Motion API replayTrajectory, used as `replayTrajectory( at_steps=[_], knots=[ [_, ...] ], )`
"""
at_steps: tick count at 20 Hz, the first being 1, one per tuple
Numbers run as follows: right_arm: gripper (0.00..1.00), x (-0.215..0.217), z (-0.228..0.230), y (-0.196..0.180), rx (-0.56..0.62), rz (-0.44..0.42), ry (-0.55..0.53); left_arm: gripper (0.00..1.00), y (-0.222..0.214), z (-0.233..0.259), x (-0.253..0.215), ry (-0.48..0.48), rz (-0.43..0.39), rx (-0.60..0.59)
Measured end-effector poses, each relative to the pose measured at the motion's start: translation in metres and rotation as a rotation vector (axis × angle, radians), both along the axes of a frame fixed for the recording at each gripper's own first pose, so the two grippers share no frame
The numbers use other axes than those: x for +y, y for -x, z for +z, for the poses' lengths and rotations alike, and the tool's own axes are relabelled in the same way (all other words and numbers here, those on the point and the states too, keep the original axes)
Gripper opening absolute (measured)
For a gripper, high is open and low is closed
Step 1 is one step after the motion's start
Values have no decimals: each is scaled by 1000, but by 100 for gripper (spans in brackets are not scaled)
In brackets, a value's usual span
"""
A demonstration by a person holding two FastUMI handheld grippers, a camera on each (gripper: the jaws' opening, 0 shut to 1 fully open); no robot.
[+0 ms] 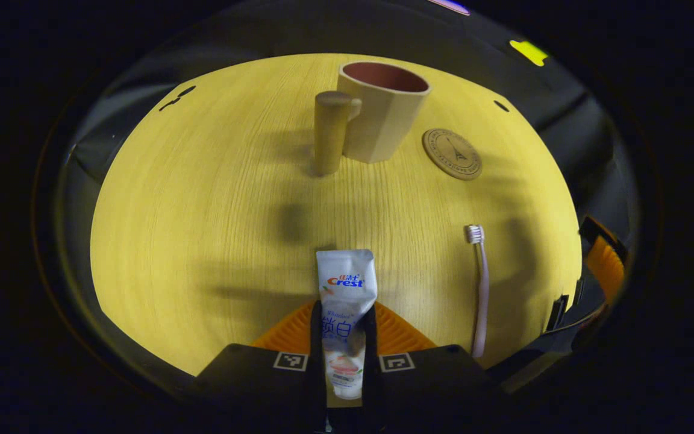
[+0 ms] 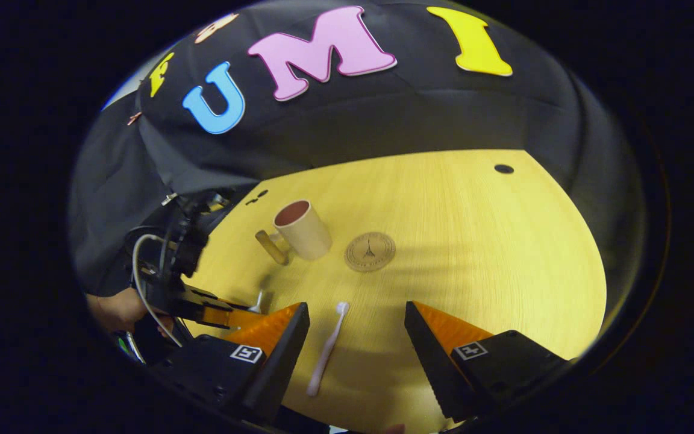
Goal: Put the toothbrush and toothpaste on the desktop into the cup, then pick up the cup and place it on the coaster on the desktop.
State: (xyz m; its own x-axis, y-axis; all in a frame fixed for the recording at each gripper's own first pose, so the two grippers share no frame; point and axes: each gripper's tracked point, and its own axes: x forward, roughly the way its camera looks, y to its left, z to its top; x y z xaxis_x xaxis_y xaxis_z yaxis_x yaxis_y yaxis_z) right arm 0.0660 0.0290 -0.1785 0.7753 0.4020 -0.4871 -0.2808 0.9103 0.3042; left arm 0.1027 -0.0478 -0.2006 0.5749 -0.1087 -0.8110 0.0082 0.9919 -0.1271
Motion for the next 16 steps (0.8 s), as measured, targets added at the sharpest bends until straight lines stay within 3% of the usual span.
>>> replayTrajectory(
  at_steps=[2,3,4,10,13,16],
  knots=[
    [98,5,-12,6,51,-25,27,28,4,11,2,48,-20,-45],
    [83,7,-18,8,73,-37,43,28,5,18,4,71,-37,-73],
    [97,11,-23,10,91,-48,61,28,8,25,4,95,-56,-103],
    [95,30,-54,15,229,-91,157,28,34,65,19,218,-136,-241],
    [93,40,-71,12,278,-101,211,28,43,78,35,235,-149,-281],
    [84,51,-81,5,314,-117,254,28,52,82,49,224,-167,-300]
  ],
)
